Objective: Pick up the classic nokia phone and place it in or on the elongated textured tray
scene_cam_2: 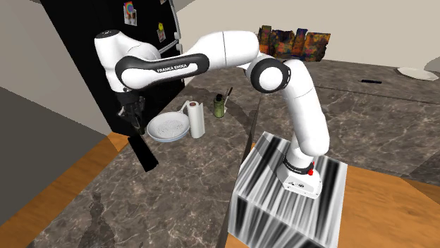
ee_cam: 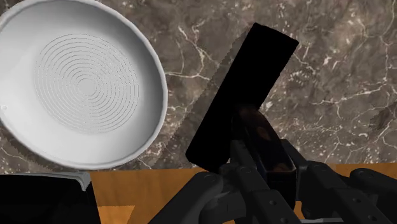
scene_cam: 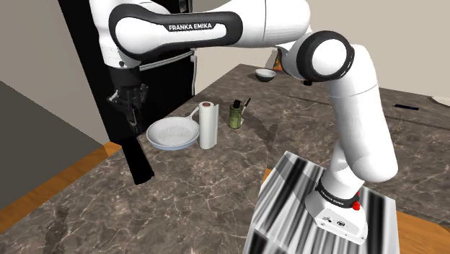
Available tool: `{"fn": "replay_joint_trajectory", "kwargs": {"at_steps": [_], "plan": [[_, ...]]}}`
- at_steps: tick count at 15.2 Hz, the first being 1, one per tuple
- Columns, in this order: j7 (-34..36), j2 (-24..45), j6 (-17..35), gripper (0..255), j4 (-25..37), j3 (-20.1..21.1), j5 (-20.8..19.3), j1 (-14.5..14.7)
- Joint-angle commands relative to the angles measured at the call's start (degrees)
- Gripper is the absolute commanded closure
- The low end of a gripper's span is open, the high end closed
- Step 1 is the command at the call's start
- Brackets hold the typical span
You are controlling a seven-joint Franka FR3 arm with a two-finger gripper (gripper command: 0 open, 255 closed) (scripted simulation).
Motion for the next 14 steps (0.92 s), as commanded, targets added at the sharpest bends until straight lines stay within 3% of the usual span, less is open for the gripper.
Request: {"fn": "replay_joint_trajectory", "kwargs": {"at_steps": [1,14], "plan": [[-0.1,10.6,-7.2,255,17.9,-1.1,-2.6,5.1],[1.6,7.9,4.7,255,3.0,-1.1,-2.3,2.4]]}}
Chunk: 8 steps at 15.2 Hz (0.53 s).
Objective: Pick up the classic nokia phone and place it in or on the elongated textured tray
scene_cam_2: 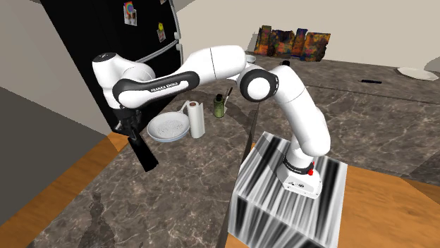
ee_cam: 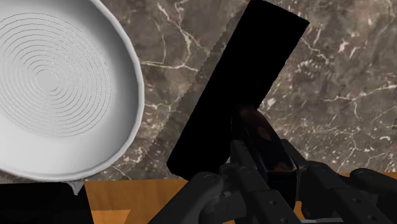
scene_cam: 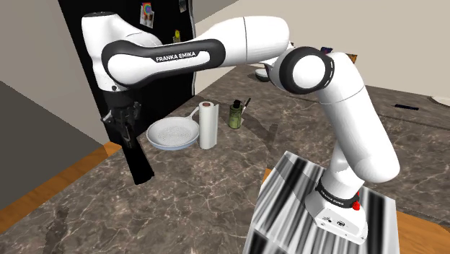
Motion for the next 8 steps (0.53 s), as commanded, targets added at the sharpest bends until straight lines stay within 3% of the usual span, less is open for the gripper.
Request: {"fn": "replay_joint_trajectory", "kwargs": {"at_steps": [1,8], "plan": [[0.2,0.0,1.6,255,-1.6,0.0,-0.1,-0.3],[0.6,0.2,4.9,255,-4.8,-0.2,-0.3,-0.7]]}}
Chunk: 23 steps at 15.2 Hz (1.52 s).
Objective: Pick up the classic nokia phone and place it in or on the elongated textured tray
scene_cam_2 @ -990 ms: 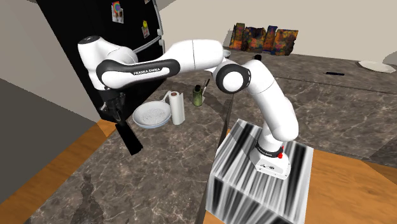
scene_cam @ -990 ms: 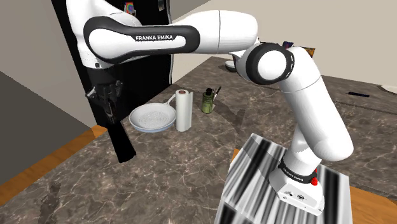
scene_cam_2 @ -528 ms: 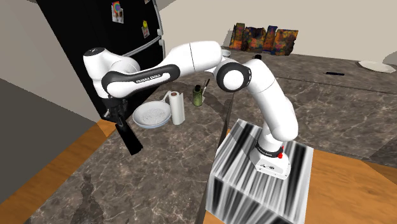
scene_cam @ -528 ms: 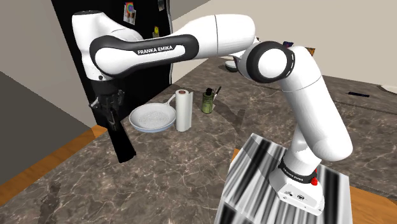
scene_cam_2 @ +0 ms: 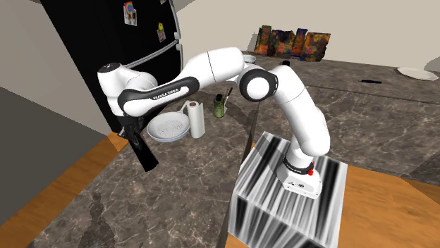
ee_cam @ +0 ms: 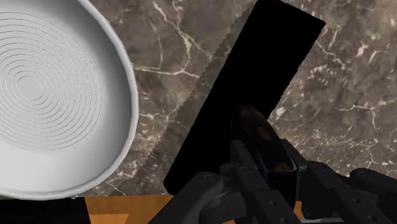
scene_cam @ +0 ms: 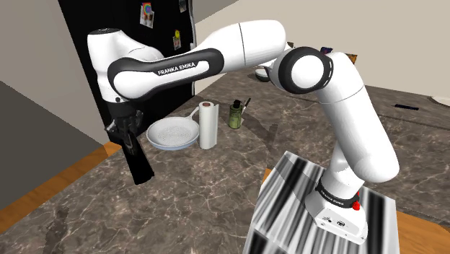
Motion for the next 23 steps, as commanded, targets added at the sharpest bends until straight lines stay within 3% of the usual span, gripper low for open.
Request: {"fn": "replay_joint_trajectory", "kwargs": {"at_steps": [1,5,6,11,15,23], "plan": [[0.0,0.0,0.1,255,0.0,0.0,0.0,0.0],[0.0,0.0,0.1,255,0.0,0.0,0.0,0.0],[0.0,0.0,0.1,0,0.0,0.0,0.0,0.0],[0.0,0.0,0.1,0,0.0,0.0,0.0,0.0],[-0.7,-1.2,-6.2,0,5.2,0.4,0.6,0.7],[-0.7,-1.2,-6.2,0,5.2,0.4,0.6,0.7]]}}
